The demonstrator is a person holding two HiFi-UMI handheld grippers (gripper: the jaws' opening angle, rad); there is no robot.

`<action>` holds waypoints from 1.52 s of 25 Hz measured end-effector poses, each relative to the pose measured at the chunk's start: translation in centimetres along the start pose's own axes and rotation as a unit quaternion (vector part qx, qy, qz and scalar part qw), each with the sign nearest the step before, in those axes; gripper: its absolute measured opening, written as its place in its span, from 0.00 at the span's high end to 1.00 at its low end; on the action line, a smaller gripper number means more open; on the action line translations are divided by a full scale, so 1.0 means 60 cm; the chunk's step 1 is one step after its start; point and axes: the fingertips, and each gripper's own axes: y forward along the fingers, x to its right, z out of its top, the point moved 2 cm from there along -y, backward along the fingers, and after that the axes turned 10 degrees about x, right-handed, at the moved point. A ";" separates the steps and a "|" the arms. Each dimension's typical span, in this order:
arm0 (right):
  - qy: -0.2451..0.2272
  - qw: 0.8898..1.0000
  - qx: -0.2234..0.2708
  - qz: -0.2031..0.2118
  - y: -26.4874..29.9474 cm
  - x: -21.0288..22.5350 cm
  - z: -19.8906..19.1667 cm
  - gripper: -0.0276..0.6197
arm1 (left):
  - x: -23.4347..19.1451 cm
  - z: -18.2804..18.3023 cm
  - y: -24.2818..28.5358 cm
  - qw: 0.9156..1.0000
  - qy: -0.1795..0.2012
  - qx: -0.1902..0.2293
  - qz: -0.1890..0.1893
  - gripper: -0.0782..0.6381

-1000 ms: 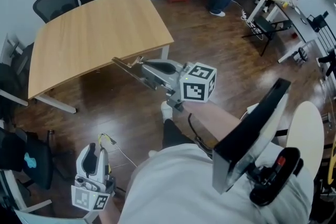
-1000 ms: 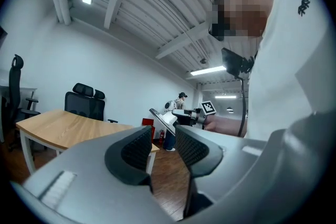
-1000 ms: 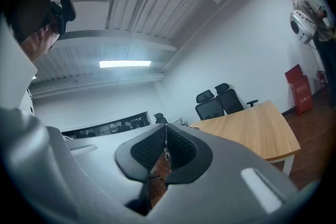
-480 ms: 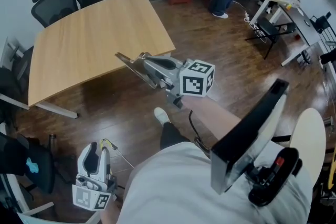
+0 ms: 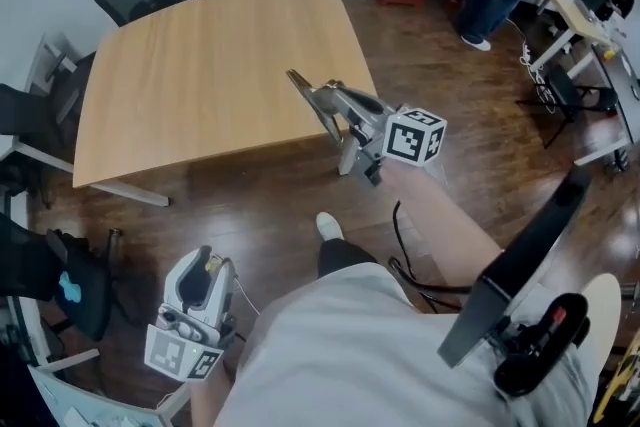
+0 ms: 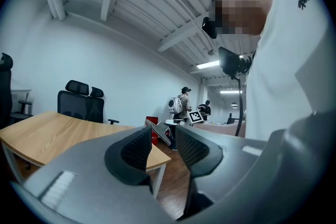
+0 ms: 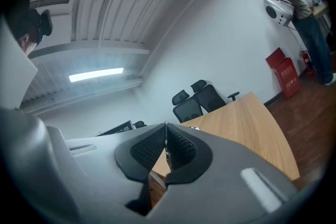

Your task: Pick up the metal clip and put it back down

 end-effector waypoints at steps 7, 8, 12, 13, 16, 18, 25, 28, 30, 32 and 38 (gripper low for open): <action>0.057 0.996 -0.024 -0.068 0.067 0.205 -0.040 0.94 | -0.027 -0.008 0.092 0.999 -0.010 -0.023 0.024 0.71; 0.071 0.994 -0.025 -0.079 0.075 0.233 -0.049 0.94 | -0.030 -0.010 0.105 0.999 -0.012 -0.028 0.026 0.71; 0.139 0.982 -0.027 -0.123 0.094 0.326 -0.106 0.94 | -0.038 -0.018 0.147 0.998 -0.020 -0.051 0.038 0.71; 0.154 0.979 -0.030 -0.133 0.097 0.343 -0.123 0.94 | -0.039 -0.019 0.155 0.997 -0.023 -0.057 0.042 0.71; 0.189 0.968 -0.036 -0.158 0.109 0.386 -0.164 0.94 | -0.049 -0.021 0.181 0.996 -0.031 -0.067 0.050 0.71; 0.204 0.963 -0.038 -0.170 0.115 0.405 -0.184 0.94 | -0.056 -0.024 0.195 0.996 -0.035 -0.071 0.053 0.71; 0.216 0.955 -0.049 -0.197 0.116 0.430 -0.221 0.94 | -0.067 -0.032 0.220 0.994 -0.047 -0.081 0.059 0.71; 0.214 0.952 -0.054 -0.212 0.111 0.437 -0.232 0.94 | -0.070 -0.034 0.224 0.993 -0.051 -0.084 0.062 0.71; 0.211 0.951 -0.051 -0.218 0.107 0.439 -0.234 0.94 | -0.070 -0.034 0.226 0.993 -0.054 -0.086 0.063 0.71; 0.209 0.952 -0.043 -0.218 0.104 0.439 -0.231 0.92 | -0.068 -0.035 0.227 0.993 -0.056 -0.089 0.062 0.71; 0.185 0.959 -0.017 -0.213 0.103 0.427 -0.208 0.77 | -0.072 -0.037 0.211 0.993 -0.055 -0.094 0.054 0.71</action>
